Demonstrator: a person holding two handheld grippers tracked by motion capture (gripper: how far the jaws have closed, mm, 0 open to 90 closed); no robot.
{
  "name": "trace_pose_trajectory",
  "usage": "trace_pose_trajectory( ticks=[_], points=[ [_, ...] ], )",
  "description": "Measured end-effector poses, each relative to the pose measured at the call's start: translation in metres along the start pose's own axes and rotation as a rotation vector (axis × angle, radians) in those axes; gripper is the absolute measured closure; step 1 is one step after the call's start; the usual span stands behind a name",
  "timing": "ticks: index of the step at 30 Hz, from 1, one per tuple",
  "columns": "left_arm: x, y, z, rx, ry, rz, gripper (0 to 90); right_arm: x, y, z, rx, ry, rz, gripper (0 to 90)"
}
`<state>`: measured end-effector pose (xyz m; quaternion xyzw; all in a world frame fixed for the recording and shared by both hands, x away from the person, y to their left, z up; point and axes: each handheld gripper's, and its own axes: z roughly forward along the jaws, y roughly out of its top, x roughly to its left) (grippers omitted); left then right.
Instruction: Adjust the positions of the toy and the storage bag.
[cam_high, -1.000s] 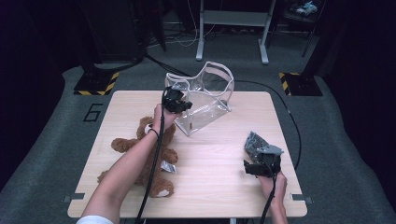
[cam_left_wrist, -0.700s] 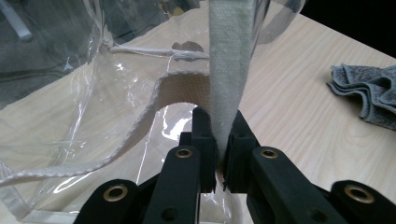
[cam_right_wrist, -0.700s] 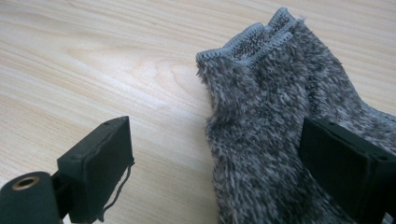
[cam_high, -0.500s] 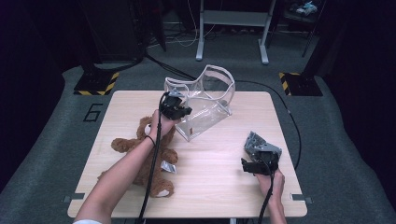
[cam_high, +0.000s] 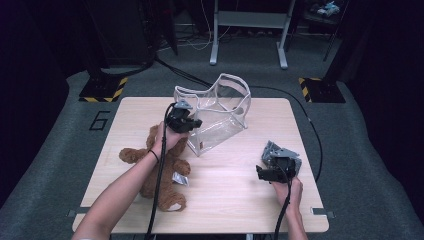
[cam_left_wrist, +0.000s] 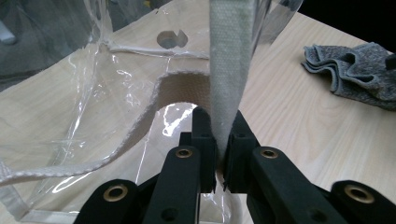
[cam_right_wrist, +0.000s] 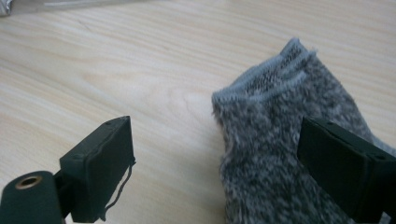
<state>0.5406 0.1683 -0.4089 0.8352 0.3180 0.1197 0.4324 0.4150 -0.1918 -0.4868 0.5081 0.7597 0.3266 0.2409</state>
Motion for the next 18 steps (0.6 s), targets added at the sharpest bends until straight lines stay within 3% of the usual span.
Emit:
trace_pose_trajectory(
  ticks=[18],
  points=[
    [-0.008, -0.011, -0.011, -0.014, -0.045, 0.023, 85.0, -0.011, 0.065, 0.02, -0.039, 0.066, -0.043, 13.8]
  ],
)
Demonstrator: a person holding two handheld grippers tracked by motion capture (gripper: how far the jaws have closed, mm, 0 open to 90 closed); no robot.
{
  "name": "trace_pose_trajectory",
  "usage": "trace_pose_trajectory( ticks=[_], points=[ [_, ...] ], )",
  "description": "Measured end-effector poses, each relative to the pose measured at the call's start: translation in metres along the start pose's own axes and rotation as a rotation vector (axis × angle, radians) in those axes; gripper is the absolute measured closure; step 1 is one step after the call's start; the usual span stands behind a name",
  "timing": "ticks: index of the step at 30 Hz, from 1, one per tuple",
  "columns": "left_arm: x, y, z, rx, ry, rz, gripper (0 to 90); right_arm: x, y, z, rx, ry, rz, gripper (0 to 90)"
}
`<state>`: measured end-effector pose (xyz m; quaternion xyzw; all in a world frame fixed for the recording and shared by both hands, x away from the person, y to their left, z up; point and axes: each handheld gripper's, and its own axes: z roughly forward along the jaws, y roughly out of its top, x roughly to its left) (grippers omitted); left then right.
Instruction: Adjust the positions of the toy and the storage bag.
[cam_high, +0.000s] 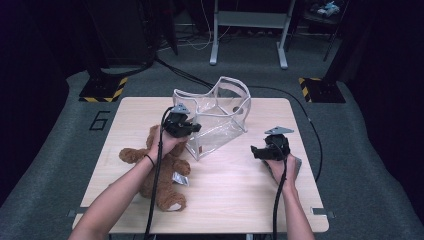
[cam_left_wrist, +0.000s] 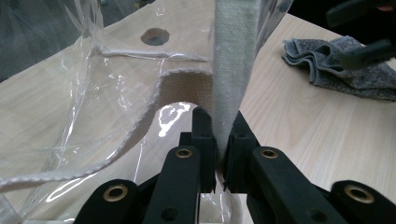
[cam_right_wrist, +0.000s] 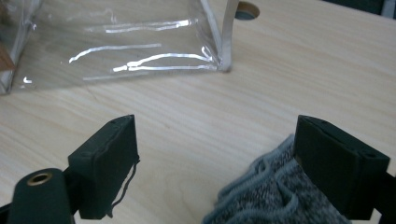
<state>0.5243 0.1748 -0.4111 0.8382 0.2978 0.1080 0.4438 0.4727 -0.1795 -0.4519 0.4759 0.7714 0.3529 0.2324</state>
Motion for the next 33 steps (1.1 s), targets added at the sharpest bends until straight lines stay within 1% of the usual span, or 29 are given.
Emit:
trace_pose_trajectory(
  ticks=[1, 3, 4, 5, 6, 7, 8, 10, 11, 12, 13, 14, 15, 16, 17, 18, 19, 20, 21, 22, 23, 26, 27, 28, 29, 32, 33],
  points=[
    [-0.001, -0.001, -0.001, -0.002, -0.004, 0.01, 85.0, -0.001, 0.002, 0.001, 0.005, -0.002, 0.0, 13.8],
    [-0.002, -0.002, -0.002, 0.003, -0.011, 0.007, 85.0, -0.003, 0.007, 0.003, 0.002, 0.009, -0.005, 13.9],
    [-0.003, -0.002, -0.003, 0.0, -0.013, 0.02, 85.0, -0.004, 0.008, 0.003, 0.004, 0.01, -0.01, 14.0],
    [-0.003, -0.003, -0.003, 0.002, -0.018, 0.024, 85.0, -0.004, 0.01, 0.004, -0.005, 0.008, -0.009, 14.0],
    [-0.003, -0.003, -0.004, 0.005, -0.025, 0.027, 85.0, -0.006, 0.012, 0.003, 0.001, 0.018, -0.009, 13.9],
    [-0.004, -0.004, -0.004, 0.002, -0.028, 0.03, 84.9, -0.005, 0.014, 0.002, -0.005, 0.016, 0.004, 14.0],
    [-0.004, -0.005, -0.005, 0.007, -0.032, 0.028, 84.9, -0.006, 0.016, 0.001, -0.005, 0.018, -0.004, 14.0],
    [-0.005, -0.006, -0.006, -0.003, -0.024, 0.032, 83.9, -0.007, 0.022, -0.001, -0.02, 0.023, -0.011, 14.2],
    [-0.005, -0.005, -0.007, -0.002, -0.031, 0.029, 80.4, -0.007, 0.025, -0.002, -0.023, 0.025, -0.006, 14.2],
    [-0.006, -0.006, -0.006, -0.009, -0.017, 0.017, 73.2, -0.007, 0.029, -0.003, -0.029, 0.028, -0.008, 14.2],
    [-0.007, -0.005, -0.006, -0.007, 0.004, 0.024, 66.2, -0.007, 0.034, -0.005, -0.034, 0.031, -0.003, 14.3],
    [-0.008, -0.005, -0.007, -0.013, 0.018, 0.01, 59.9, -0.008, 0.038, -0.007, -0.04, 0.034, -0.003, 14.5],
    [-0.009, -0.005, -0.007, -0.013, 0.025, 0.002, 56.7, -0.009, 0.044, -0.009, -0.05, 0.038, -0.001, 14.7],
    [-0.01, -0.004, -0.007, -0.003, 0.047, -0.002, 53.3, -0.01, 0.048, -0.01, -0.052, 0.041, 0.002, 14.7],
    [-0.011, -0.004, -0.007, -0.003, 0.064, -0.009, 49.1, -0.011, 0.054, -0.011, -0.056, 0.044, 0.0, 14.8],
    [-0.012, -0.005, -0.007, -0.002, 0.059, -0.027, 48.2, -0.012, 0.059, -0.012, -0.058, 0.045, -0.004, 14.8],
    [-0.012, -0.005, -0.007, -0.007, 0.075, -0.035, 47.2, -0.012, 0.064, -0.013, -0.06, 0.05, 0.001, 15.1],
    [-0.012, -0.004, -0.007, -0.012, 0.096, -0.03, 45.1, -0.013, 0.069, -0.014, -0.063, 0.057, 0.01, 15.0],
    [-0.012, -0.004, -0.007, -0.014, 0.1, -0.038, 44.9, -0.014, 0.074, -0.014, -0.066, 0.063, 0.022, 15.4],
    [-0.011, -0.003, -0.008, -0.012, 0.102, -0.042, 43.1, -0.015, 0.079, -0.014, -0.067, 0.062, 0.011, 15.5],
    [-0.011, -0.003, -0.008, -0.019, 0.106, -0.046, 43.2, -0.015, 0.083, -0.014, -0.068, 0.063, 0.02, 16.6],
    [-0.011, -0.001, -0.009, -0.023, 0.108, -0.042, 48.2, -0.018, 0.097, -0.014, -0.073, 0.075, 0.026, 17.5],
    [-0.012, -0.001, -0.009, -0.026, 0.102, -0.039, 50.4, -0.019, 0.101, -0.014, -0.075, 0.08, 0.023, 17.6],
    [-0.013, -0.001, -0.008, -0.031, 0.106, -0.038, 51.9, -0.018, 0.107, -0.014, -0.079, 0.082, 0.034, 18.3],
    [-0.013, -0.001, -0.008, -0.029, 0.105, -0.035, 53.6, -0.019, 0.11, -0.013, -0.088, 0.084, 0.025, 18.5],
    [-0.015, 0.0, -0.008, -0.026, 0.096, -0.019, 60.2, -0.019, 0.123, -0.012, -0.086, 0.075, 0.029, 19.8],
    [-0.015, 0.0, -0.008, -0.026, 0.093, -0.016, 63.0, -0.019, 0.127, -0.011, -0.088, 0.075, 0.023, 20.8]
  ],
)
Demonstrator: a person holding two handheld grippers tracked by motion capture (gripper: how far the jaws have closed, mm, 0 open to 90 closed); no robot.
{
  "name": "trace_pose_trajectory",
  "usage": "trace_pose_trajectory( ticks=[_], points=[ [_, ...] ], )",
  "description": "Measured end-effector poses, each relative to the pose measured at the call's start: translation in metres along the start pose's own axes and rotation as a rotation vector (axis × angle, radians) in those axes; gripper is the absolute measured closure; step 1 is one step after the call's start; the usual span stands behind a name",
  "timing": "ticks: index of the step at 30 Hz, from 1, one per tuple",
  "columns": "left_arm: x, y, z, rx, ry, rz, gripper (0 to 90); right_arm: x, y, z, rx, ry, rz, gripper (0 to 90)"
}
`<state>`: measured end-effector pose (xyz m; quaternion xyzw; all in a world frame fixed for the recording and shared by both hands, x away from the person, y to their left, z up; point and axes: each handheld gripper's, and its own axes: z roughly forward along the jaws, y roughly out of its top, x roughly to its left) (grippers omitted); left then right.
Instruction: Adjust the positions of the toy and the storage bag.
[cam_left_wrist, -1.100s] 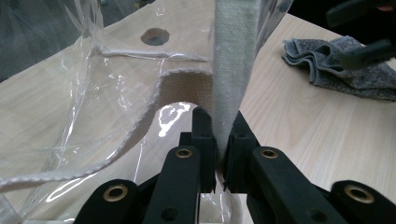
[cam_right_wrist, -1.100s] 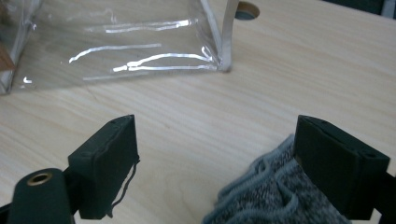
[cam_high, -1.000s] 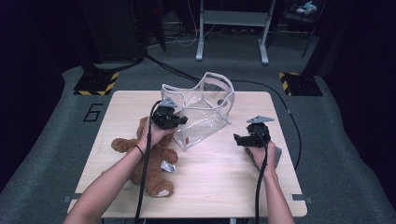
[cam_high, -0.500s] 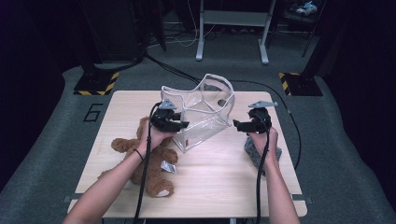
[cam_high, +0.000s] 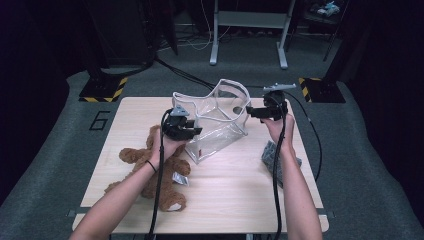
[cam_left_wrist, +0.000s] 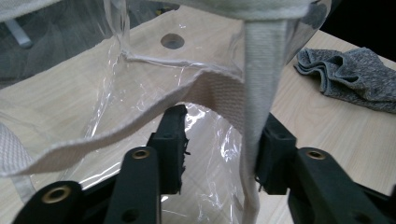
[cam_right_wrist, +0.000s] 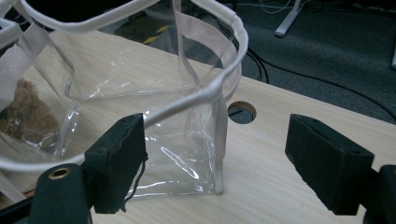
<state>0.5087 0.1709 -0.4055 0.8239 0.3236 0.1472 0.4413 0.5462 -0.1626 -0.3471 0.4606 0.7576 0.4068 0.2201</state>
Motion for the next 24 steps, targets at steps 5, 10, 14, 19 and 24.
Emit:
trace_pose_trajectory(
  ticks=[5, 10, 14, 19, 24],
  points=[
    [-0.002, 0.0, 0.001, 0.002, -0.008, 0.014, 73.1, -0.002, 0.012, 0.007, 0.002, -0.005, 0.028, 24.6],
    [-0.001, -0.002, 0.002, -0.001, -0.012, 0.01, 78.2, -0.005, 0.021, 0.019, 0.007, -0.001, 0.062, 33.2],
    [0.0, -0.002, 0.002, 0.001, -0.022, 0.008, 79.2, -0.005, 0.03, 0.022, 0.009, -0.008, 0.074, 39.7],
    [-0.001, -0.002, 0.003, 0.001, -0.019, 0.014, 79.3, -0.002, 0.033, 0.026, 0.008, -0.024, 0.066, 39.1],
    [0.001, -0.002, 0.003, 0.009, -0.015, 0.02, 80.7, -0.003, 0.029, 0.037, 0.059, -0.039, 0.089, 54.5]
  ],
)
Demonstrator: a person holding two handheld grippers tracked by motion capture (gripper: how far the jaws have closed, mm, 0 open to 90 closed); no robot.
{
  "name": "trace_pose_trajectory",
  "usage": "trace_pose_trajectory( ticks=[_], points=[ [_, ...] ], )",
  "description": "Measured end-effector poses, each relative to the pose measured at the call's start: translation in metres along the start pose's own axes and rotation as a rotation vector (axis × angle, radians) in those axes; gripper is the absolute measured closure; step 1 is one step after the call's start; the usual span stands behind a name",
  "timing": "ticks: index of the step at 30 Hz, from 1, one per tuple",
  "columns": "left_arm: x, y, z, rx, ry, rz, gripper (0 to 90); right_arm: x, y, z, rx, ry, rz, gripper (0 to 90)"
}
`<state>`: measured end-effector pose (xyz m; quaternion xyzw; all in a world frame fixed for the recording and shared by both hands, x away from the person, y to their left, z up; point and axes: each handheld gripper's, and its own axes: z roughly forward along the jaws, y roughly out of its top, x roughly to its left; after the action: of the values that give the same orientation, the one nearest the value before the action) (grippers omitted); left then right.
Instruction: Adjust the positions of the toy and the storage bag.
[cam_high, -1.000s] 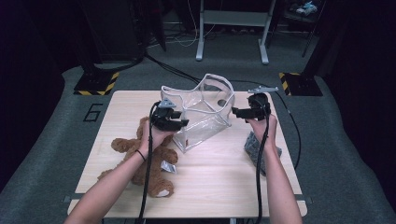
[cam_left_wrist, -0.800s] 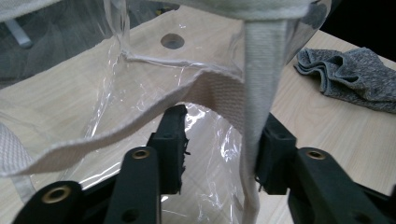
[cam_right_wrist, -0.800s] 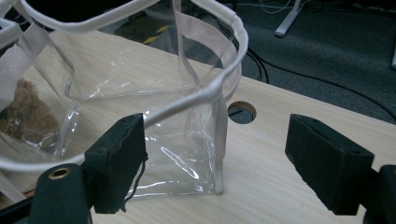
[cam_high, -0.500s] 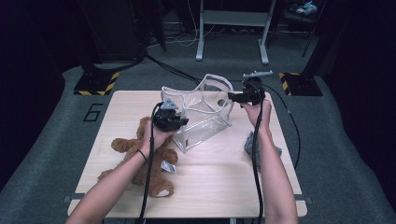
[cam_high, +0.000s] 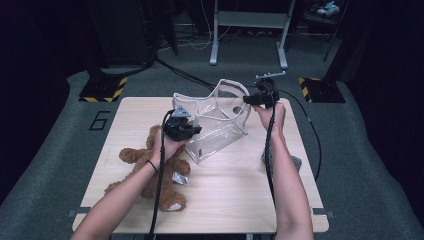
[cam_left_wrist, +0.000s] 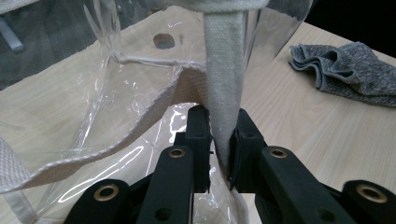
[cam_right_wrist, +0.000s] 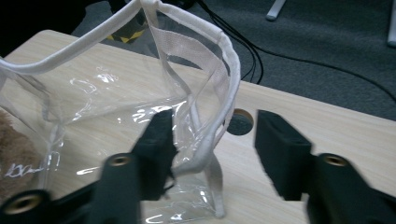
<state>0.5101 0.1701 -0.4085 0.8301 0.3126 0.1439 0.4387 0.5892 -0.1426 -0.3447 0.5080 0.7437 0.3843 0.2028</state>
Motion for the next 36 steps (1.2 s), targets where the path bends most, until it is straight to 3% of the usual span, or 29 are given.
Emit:
trace_pose_trajectory(
  ticks=[5, 8, 15, 24, 26, 28, 29, 36],
  points=[
    [0.003, 0.0, 0.001, -0.003, 0.009, -0.006, 81.4, 0.004, -0.001, 0.001, 0.012, 0.006, 0.005, 77.6],
    [0.004, 0.0, 0.001, -0.003, 0.01, -0.015, 81.6, 0.005, -0.001, -0.001, 0.022, -0.004, 0.006, 83.2],
    [0.007, 0.0, 0.0, -0.005, 0.021, -0.025, 81.8, 0.007, -0.006, -0.008, 0.019, -0.022, -0.014, 85.2],
    [0.012, 0.0, 0.0, -0.006, 0.032, -0.039, 81.7, 0.009, -0.02, -0.025, 0.012, -0.027, -0.003, 85.6],
    [0.013, 0.001, 0.0, -0.001, 0.034, -0.033, 81.6, 0.01, -0.023, -0.028, 0.01, -0.03, -0.001, 85.6],
    [0.014, 0.001, 0.0, 0.002, 0.03, -0.064, 81.5, 0.013, -0.025, -0.032, 0.011, -0.033, -0.006, 85.6],
    [0.016, 0.001, 0.0, -0.003, 0.037, -0.049, 81.4, 0.015, -0.026, -0.034, 0.017, -0.032, -0.003, 85.7],
    [0.022, 0.0, -0.002, 0.0, 0.028, -0.06, 81.5, 0.025, -0.032, -0.043, 0.013, -0.038, -0.032, 85.8]
  ],
)
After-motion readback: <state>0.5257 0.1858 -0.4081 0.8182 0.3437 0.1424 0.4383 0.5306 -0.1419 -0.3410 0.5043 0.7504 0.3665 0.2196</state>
